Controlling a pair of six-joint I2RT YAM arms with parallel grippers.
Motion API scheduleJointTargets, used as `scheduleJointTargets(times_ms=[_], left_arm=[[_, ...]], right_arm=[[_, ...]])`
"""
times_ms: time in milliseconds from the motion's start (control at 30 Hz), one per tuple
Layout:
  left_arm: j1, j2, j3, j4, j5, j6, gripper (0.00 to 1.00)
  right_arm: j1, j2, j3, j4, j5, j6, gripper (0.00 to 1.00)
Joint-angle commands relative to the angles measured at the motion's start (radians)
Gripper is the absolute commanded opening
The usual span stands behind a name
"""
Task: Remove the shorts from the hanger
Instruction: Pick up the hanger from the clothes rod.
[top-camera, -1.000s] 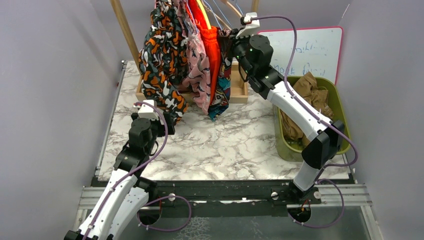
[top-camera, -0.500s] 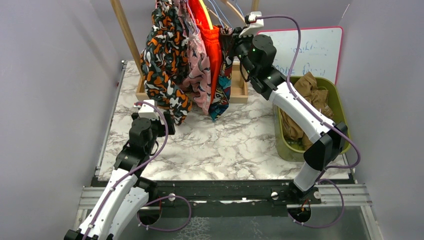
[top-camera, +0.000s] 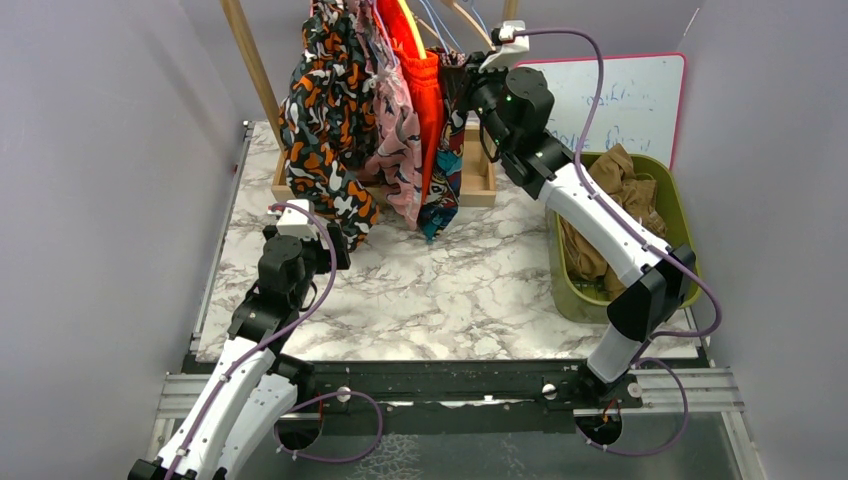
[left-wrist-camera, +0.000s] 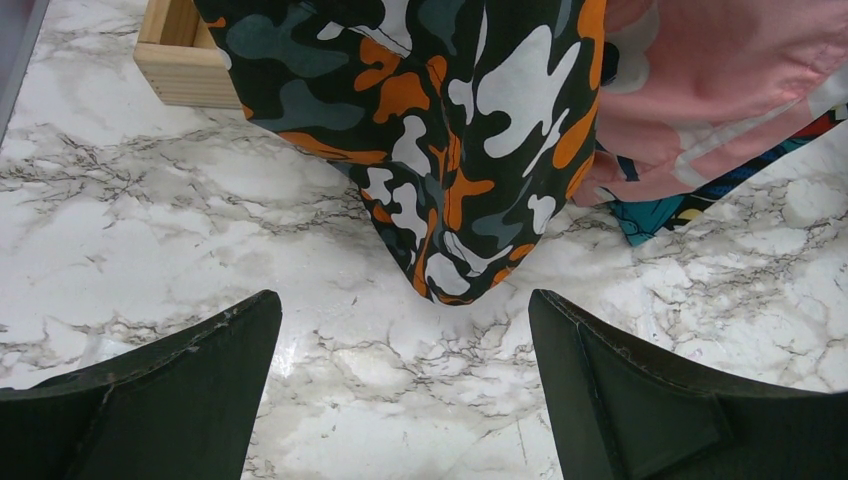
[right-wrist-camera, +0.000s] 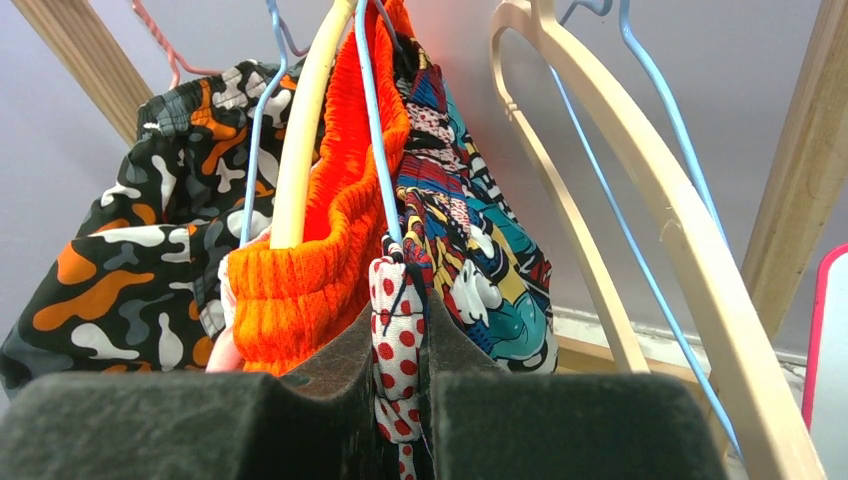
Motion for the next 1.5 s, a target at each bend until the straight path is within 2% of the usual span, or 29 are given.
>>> scheduleJointTargets(times_ms=[0, 367, 533, 1000, 1100, 1300, 1467], left_arm=[[0.005, -0.008, -0.007, 0.018, 0.019, 0.008, 0.96], [0.004, -0.008, -0.007, 0.016, 0.019, 0.008, 0.96], [0.005, -0.01, -0.008, 0.017, 0.019, 0.008, 0.96], [0.006, -0.012, -0.008, 0.017, 0.019, 0.008, 0.96], [0.005, -0.012, -0.008, 0.015, 0.02, 0.007, 0.96], [0.005, -0.01, -0.009, 0.017, 0.023, 0.006, 0.96], [0.005, -0.012, -0.009, 0.018, 0.022, 0.006, 0.96]], right_arm=[[0.005, -0.056, 0.085, 0.106, 0.04, 0.039, 0.01], [0.005, -0.09, 0.063, 0.109, 0.056, 0.049, 0.01], [0.005, -0.141, -0.01, 0.15, 0.089, 0.03, 0.01], [0.005, -0.291, -0.181, 0.039, -0.038, 0.021, 0.01], [0.005, -0.327, -0.204, -0.038, -0.053, 0.009, 0.01], [0.004, -0.482, -0.383, -0.084, -0.065, 0.009, 0.01], [0.005, -0.656, -0.599, -0.082, -0.065, 0.018, 0.01]])
